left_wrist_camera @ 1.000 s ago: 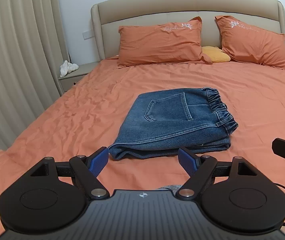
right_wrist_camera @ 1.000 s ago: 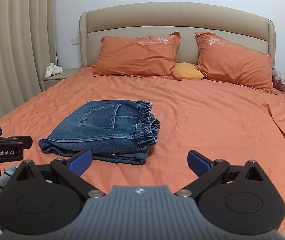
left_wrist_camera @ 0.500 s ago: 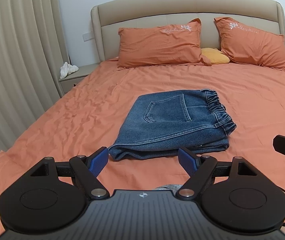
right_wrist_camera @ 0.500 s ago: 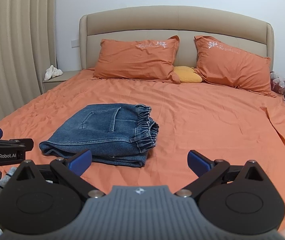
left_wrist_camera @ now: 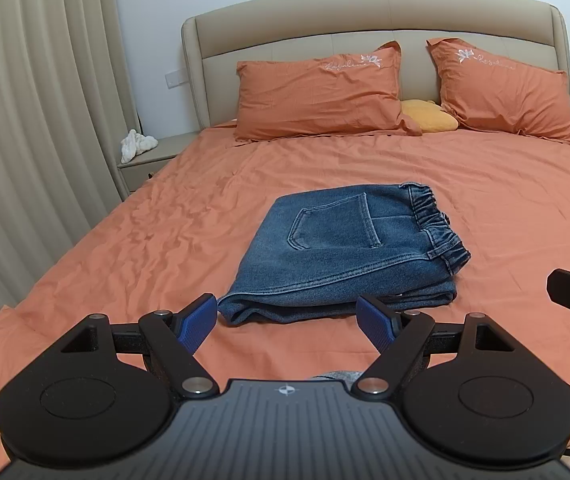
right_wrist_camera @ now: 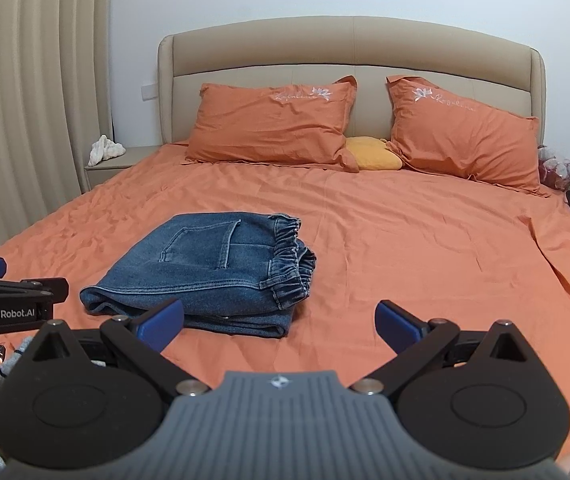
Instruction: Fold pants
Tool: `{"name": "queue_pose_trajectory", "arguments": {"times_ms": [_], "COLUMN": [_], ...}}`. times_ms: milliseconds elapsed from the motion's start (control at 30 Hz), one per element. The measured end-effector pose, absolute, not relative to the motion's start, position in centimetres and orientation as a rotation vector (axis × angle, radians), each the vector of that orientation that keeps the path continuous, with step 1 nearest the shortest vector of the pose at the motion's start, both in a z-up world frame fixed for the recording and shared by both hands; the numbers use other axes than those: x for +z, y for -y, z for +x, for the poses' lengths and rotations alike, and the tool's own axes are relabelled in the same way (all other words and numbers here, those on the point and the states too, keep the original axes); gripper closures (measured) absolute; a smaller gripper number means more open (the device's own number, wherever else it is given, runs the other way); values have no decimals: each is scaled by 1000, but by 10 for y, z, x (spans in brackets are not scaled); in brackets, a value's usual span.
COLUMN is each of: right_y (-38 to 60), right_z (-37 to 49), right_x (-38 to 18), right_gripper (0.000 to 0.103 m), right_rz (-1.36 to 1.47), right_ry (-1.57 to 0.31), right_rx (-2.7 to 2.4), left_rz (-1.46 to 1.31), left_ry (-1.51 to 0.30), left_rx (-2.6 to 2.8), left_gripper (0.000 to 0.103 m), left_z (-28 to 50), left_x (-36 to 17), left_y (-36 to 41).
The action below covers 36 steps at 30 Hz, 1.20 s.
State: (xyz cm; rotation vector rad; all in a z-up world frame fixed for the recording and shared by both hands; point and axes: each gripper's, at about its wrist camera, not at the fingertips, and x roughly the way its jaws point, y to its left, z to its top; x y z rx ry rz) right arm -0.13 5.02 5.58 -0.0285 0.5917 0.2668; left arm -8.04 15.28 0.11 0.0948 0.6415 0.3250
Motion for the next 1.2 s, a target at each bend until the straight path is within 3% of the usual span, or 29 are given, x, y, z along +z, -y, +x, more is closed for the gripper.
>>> {"name": "queue_pose_trajectory", "arguments": {"times_ms": [1200], "right_y": [-46], "right_z": [-4], "right_x": [60], "right_gripper": [5], "right_rz": [-34], "right_ry": [-583], "right_rx": [276], "left_rz": [98], "left_ry": [-639], "left_rx": [329], "left_gripper": [10], "left_z": [-81], "left_x": [1], "left_y": [-156]}}
